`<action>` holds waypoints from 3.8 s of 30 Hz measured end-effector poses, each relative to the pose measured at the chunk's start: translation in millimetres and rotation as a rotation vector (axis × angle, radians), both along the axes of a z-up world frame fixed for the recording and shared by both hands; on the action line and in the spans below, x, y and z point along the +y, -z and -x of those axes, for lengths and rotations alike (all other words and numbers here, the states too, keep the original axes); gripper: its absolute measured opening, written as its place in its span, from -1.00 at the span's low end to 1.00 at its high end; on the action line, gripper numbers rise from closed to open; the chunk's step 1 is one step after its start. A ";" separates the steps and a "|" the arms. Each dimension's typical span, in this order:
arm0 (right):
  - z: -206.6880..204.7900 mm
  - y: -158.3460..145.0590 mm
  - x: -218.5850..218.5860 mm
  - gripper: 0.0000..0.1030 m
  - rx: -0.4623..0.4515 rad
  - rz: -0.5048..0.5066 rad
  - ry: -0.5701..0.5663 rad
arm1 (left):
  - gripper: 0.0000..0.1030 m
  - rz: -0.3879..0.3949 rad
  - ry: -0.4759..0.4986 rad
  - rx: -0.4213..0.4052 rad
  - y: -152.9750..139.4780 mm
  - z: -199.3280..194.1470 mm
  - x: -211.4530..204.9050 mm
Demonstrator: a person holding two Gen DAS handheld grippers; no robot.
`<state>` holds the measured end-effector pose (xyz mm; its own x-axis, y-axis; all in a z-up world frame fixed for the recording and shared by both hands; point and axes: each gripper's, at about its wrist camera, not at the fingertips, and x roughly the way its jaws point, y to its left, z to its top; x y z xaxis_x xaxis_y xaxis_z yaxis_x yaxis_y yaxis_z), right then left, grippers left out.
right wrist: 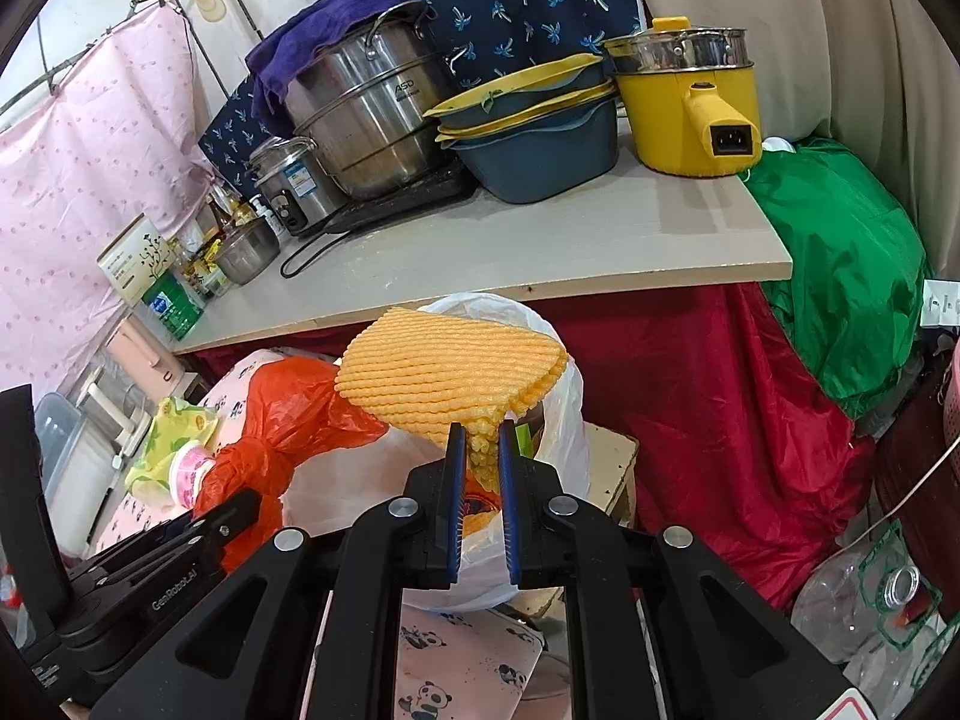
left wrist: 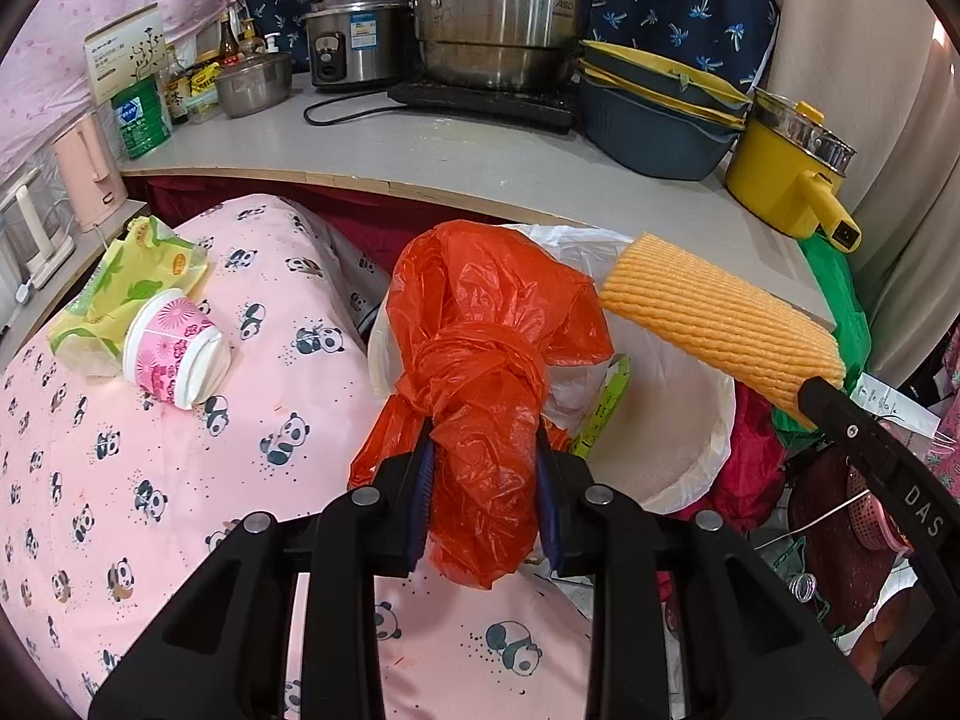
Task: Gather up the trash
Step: 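Carry red bag and foam net to the bin and open both grippers, then move both grippers back toward the snack bag and pink cup, then grasp the yellow-green snack bag with the left gripper while the right gripper grasps the pink cup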
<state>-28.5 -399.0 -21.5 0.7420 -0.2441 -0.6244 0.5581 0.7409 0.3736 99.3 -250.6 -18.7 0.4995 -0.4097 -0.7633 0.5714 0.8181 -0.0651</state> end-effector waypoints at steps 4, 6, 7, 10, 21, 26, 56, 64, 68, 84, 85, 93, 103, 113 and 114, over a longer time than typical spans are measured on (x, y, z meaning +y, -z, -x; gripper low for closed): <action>-7.5 5.1 -0.3 -0.78 0.011 -0.009 -0.007 | -0.41 0.003 0.006 -0.001 4.0 -4.1 -3.9; -13.2 8.3 -0.2 -0.74 0.020 -0.018 -0.018 | -0.36 0.010 -0.003 -0.007 4.5 -6.3 -4.0; -15.7 9.8 0.3 -0.69 0.024 -0.021 -0.024 | -0.32 0.015 -0.007 -0.009 4.5 -7.4 -3.3; -22.9 11.4 4.0 -0.67 0.027 -0.024 -0.037 | -0.05 0.019 -0.025 -0.021 3.2 -10.1 -1.2; -39.8 0.7 30.0 -0.39 0.014 0.005 -0.089 | 0.17 0.040 -0.098 -0.048 -7.6 -17.0 29.4; -47.5 -7.1 46.8 -0.34 0.013 0.023 -0.133 | 0.18 0.053 -0.140 -0.054 -12.8 -19.7 50.0; -104.5 -16.5 190.0 -0.06 0.060 0.089 -0.438 | 0.34 0.054 -0.456 -0.051 -11.4 -43.0 214.5; -124.8 -13.1 219.3 0.16 0.075 0.083 -0.500 | 0.39 0.055 -0.534 -0.042 -7.5 -52.0 252.5; -140.6 -9.2 227.7 0.20 0.082 0.066 -0.508 | 0.42 0.052 -0.567 -0.038 -6.2 -61.9 268.3; -231.6 17.9 233.0 0.44 0.115 0.038 -0.502 | 0.79 0.048 -0.586 -0.048 -2.7 -142.3 280.4; -238.0 21.0 231.4 0.44 0.120 0.033 -0.498 | 0.80 0.049 -0.579 -0.044 -1.1 -149.5 278.3; -276.0 45.4 220.1 0.45 0.143 -0.016 -0.496 | 0.84 0.086 -0.535 -0.010 9.9 -203.1 256.5; -299.5 61.7 213.1 0.52 0.148 -0.042 -0.509 | 0.85 0.037 -0.458 0.016 28.9 -250.1 219.2; -291.3 67.8 210.3 0.27 0.127 -0.087 -0.525 | 0.34 0.020 -0.428 0.081 53.5 -239.3 218.5; -288.9 67.1 210.3 0.23 0.125 -0.084 -0.524 | 0.30 0.020 -0.430 0.075 53.2 -235.9 219.7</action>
